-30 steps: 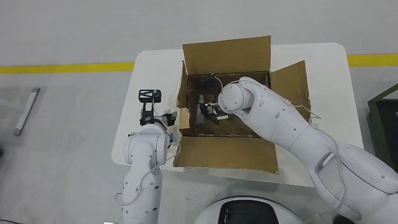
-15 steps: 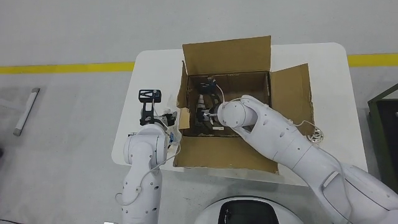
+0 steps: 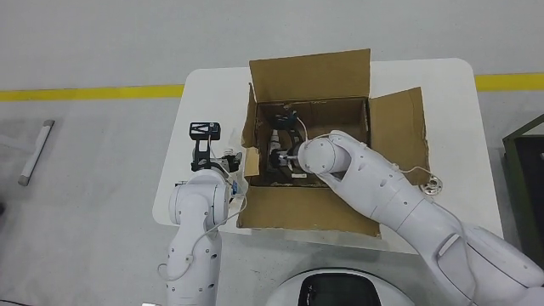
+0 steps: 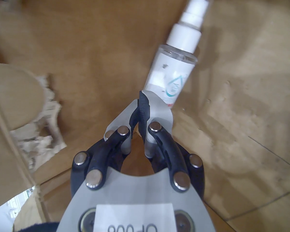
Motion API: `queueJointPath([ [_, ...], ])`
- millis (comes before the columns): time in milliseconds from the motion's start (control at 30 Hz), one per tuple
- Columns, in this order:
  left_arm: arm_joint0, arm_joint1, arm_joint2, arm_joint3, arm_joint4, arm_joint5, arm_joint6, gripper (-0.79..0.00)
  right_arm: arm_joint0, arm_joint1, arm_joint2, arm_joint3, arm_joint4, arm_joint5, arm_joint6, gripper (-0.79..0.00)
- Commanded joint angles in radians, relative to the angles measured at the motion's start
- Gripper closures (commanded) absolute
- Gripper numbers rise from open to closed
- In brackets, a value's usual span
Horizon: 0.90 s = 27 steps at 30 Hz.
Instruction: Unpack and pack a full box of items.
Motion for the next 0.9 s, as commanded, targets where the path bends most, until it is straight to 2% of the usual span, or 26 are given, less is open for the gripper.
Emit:
queueJointPath([
  [0,0.000,0.000,0.000,0.000,0.000,0.000,0.000,-0.785,0.009,-0.005,-0.004,0.014,-0.010,0.024,0.015,0.000],
  [200,0.000,0.000,0.000,0.000,0.000,0.000,0.000,-0.785,0.012,0.005,0.027,-0.005,-0.045,0.101,0.037,0.000],
  [367,0.000,0.000,0.000,0.000,0.000,0.000,0.000,-0.785,-0.013,0.021,0.059,-0.093,-0.086,0.099,0.021,0.000],
  [533,0.000,0.000,0.000,0.000,0.000,0.000,0.000,-0.785,-0.030,0.018,0.058,-0.133,-0.103,0.074,0.002,0.000],
  [867,0.000,0.000,0.000,0.000,0.000,0.000,0.000,-0.785,0.000,-0.016,0.021,-0.011,-0.127,0.077,0.007,0.000],
])
